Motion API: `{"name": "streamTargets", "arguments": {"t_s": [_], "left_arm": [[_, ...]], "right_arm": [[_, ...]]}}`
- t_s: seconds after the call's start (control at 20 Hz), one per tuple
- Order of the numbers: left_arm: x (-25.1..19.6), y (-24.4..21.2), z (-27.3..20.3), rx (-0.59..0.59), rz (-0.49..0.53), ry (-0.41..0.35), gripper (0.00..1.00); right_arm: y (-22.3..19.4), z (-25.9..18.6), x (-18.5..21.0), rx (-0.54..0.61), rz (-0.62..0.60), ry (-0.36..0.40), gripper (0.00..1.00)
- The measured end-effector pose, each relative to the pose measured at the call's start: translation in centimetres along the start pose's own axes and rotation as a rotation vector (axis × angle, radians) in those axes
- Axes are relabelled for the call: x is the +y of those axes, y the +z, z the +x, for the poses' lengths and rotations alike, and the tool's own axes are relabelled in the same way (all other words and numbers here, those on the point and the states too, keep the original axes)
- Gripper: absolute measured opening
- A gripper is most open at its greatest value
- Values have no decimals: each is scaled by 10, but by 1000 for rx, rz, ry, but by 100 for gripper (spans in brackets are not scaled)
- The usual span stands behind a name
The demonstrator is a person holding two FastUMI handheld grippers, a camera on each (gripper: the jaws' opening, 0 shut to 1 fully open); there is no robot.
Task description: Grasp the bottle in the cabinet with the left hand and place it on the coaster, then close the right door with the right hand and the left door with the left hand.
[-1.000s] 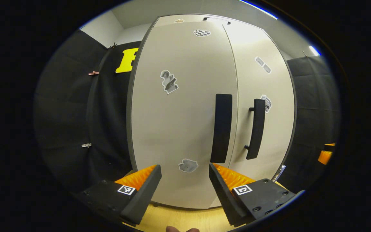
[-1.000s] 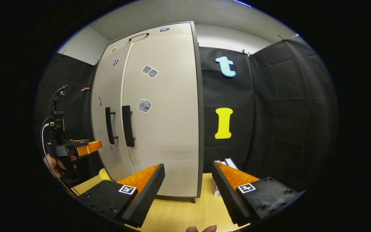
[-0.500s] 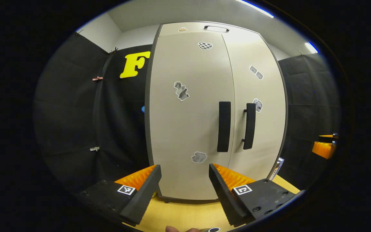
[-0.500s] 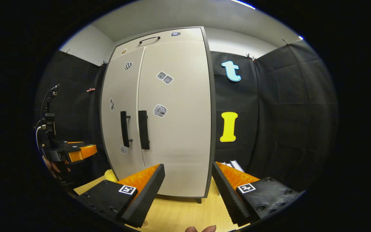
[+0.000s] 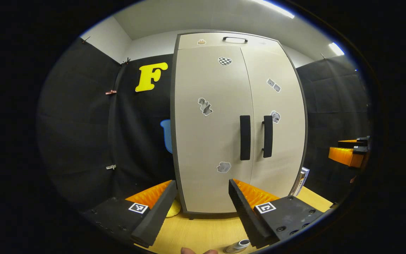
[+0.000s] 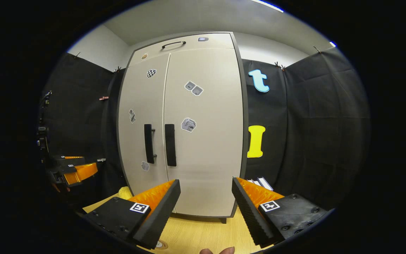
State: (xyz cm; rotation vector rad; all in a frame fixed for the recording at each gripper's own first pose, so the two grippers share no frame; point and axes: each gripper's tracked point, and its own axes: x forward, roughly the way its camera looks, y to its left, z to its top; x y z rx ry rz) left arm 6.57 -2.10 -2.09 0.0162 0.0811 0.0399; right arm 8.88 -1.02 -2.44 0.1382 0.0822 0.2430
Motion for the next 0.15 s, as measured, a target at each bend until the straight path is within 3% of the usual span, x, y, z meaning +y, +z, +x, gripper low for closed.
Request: {"name": "streamTargets", "arguments": {"t_s": [0.15], "left_arm": [[4, -1, -11, 2, -10, 1, 95]], "right_arm": [[2, -2, 12, -4, -2, 11, 98]]}}
